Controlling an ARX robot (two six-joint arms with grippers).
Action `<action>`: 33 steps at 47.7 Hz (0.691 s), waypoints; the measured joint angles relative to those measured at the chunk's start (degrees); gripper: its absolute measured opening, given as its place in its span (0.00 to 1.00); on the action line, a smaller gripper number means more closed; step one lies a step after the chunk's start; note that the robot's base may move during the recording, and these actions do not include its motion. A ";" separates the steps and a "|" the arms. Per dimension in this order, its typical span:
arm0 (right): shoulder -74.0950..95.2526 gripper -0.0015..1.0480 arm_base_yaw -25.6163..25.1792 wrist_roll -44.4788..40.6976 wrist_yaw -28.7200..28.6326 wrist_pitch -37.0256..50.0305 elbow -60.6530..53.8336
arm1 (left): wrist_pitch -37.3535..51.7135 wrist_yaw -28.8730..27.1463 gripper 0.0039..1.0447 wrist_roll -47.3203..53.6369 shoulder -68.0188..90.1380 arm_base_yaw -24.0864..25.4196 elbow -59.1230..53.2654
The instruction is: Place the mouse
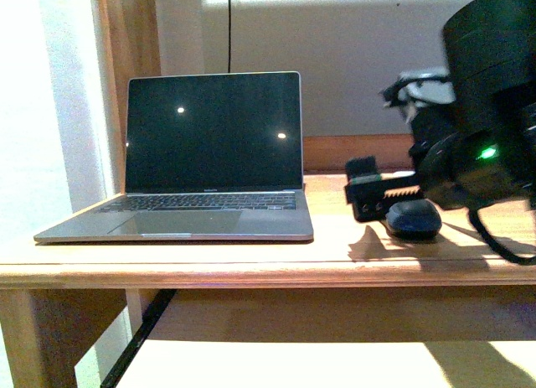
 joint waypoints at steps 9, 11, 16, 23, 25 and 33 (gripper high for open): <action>-17.35 0.93 -10.08 2.05 -23.74 3.67 -13.68 | 0.00 0.00 0.93 -0.02 0.00 0.00 0.00; -20.33 0.93 -13.84 2.23 -29.27 4.37 -17.22 | 0.00 -0.02 0.93 -0.02 0.00 0.00 0.00; -25.05 0.93 -23.54 2.14 -42.16 6.40 -26.03 | 0.00 0.00 0.93 0.00 0.00 0.00 0.00; -28.65 0.93 -31.69 1.51 -54.03 7.52 -32.92 | 0.00 0.00 0.93 0.00 0.00 0.00 0.00; -29.57 0.93 -33.73 1.07 -56.94 7.72 -34.36 | 0.00 0.00 0.93 0.00 0.00 0.00 0.00; -32.65 0.93 -42.84 -2.03 -70.05 8.48 -40.13 | 0.00 0.00 0.93 0.00 0.00 0.00 0.00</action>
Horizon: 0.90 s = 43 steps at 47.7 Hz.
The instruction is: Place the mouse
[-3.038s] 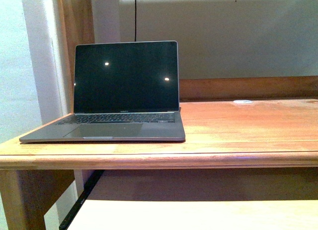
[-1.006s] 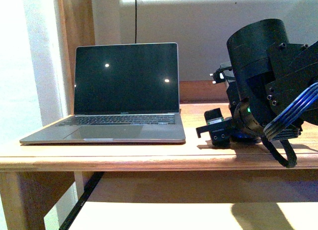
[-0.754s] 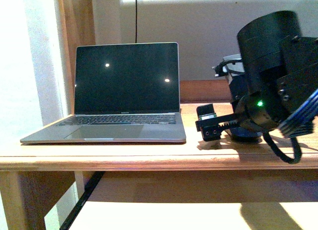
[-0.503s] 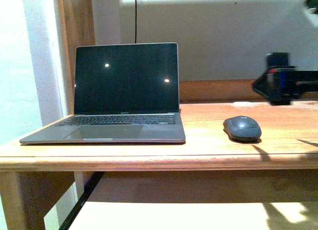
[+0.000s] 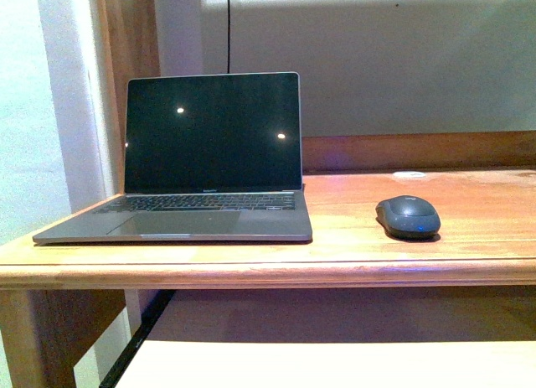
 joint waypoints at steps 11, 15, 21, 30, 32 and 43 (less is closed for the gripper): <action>-5.09 0.93 -14.03 -11.43 -20.90 -11.82 -3.96 | 0.00 0.00 0.93 0.00 0.00 0.00 0.00; -5.31 0.93 -17.92 -19.41 -23.89 -19.43 -3.96 | 0.00 0.00 0.93 0.00 0.00 0.00 0.00; -4.68 0.93 -22.16 -29.57 -25.07 -26.88 -4.07 | 0.00 0.00 0.93 0.00 0.00 0.00 0.00; 0.52 0.93 -27.10 -49.55 -27.43 -45.88 -1.07 | 0.00 0.00 0.93 0.00 0.00 0.00 0.00; 3.50 0.93 -28.41 -56.94 -27.52 -54.03 1.22 | 0.00 0.00 0.93 0.00 0.00 0.00 0.00; 17.33 0.93 -33.35 -89.64 -22.80 -79.23 5.92 | 0.00 0.00 0.93 0.00 0.00 0.00 0.00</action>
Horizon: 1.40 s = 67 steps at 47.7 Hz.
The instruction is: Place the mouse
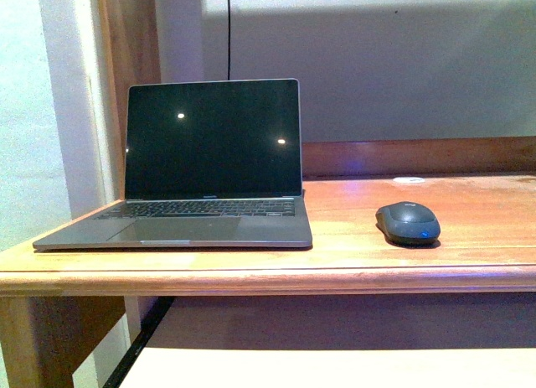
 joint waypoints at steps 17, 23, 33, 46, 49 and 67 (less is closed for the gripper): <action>-2.23 0.93 3.32 -2.99 -0.57 4.94 -2.49 | 0.00 0.00 0.93 0.00 0.00 0.00 0.00; -5.60 0.93 6.49 -0.48 -1.01 10.14 -4.61 | 0.00 0.00 0.93 0.00 0.00 0.00 0.00; -12.72 0.93 13.33 11.96 -1.99 25.07 -9.57 | 0.00 -0.02 0.93 0.00 0.00 0.00 0.00; -15.50 0.93 16.83 20.04 -2.03 28.46 -11.26 | 0.00 -0.02 0.93 0.00 0.00 0.00 0.00; -14.67 0.93 16.26 18.82 -2.10 25.27 -10.64 | 0.00 -0.02 0.93 0.00 0.00 0.00 0.00; -9.44 0.93 14.62 10.32 0.50 22.45 -8.85 | 0.00 0.00 0.93 0.00 0.00 0.00 0.00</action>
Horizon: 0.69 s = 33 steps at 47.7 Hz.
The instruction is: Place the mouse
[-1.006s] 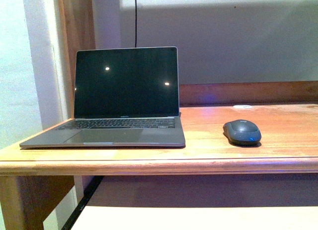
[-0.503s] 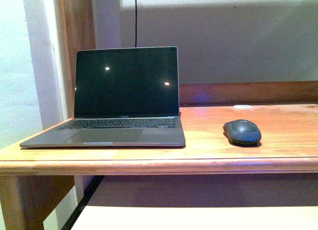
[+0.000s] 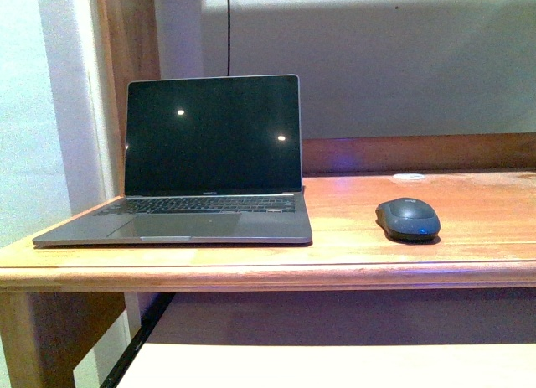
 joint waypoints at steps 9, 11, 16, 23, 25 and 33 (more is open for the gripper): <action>-2.91 0.93 5.35 9.33 2.01 11.63 -3.69 | 0.00 0.00 0.93 -0.02 0.00 0.00 0.00; -3.21 0.93 6.56 11.85 2.45 14.43 -4.28 | 0.00 0.00 0.93 0.00 0.00 0.00 0.00; -4.17 0.93 9.01 17.66 4.04 21.46 -5.88 | 0.00 0.00 0.93 0.00 0.00 0.00 0.00; -4.33 0.93 13.94 28.74 7.89 35.78 -8.87 | 0.00 0.00 0.93 0.00 0.00 0.00 0.00; -4.11 0.93 15.52 32.04 9.40 40.11 -9.64 | 0.00 0.00 0.93 0.00 0.00 0.00 0.00; 0.15 0.93 22.67 45.33 17.46 58.82 -11.41 | 0.00 0.00 0.93 0.00 0.00 0.00 0.00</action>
